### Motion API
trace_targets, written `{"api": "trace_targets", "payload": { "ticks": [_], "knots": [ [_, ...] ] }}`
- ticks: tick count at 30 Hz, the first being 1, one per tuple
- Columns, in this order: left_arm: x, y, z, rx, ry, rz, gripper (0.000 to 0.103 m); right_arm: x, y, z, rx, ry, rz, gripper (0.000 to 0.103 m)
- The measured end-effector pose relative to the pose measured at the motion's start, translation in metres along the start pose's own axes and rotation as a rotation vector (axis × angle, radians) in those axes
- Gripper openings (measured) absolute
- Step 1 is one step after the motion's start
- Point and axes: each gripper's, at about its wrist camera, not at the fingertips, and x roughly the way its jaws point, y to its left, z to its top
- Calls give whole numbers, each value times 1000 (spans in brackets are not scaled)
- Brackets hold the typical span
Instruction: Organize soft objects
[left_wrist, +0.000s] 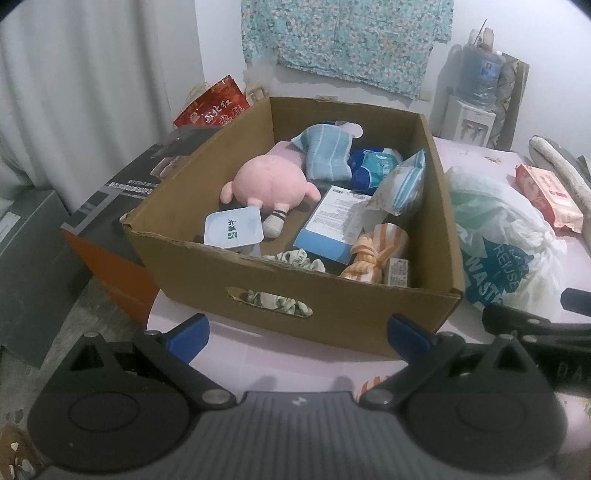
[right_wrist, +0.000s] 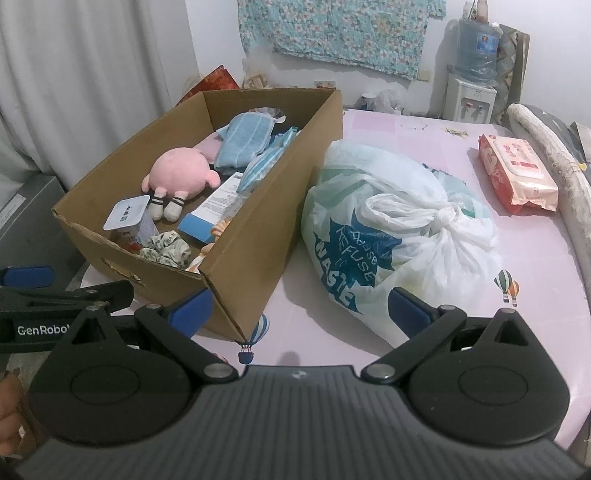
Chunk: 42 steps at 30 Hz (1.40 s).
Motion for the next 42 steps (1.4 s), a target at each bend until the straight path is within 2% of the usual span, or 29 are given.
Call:
{"api": "trace_targets", "payload": {
  "ticks": [42],
  "knots": [
    [2, 1, -2, -8, 26, -10, 103, 0, 1, 0, -7, 7, -3, 102]
  ]
}}
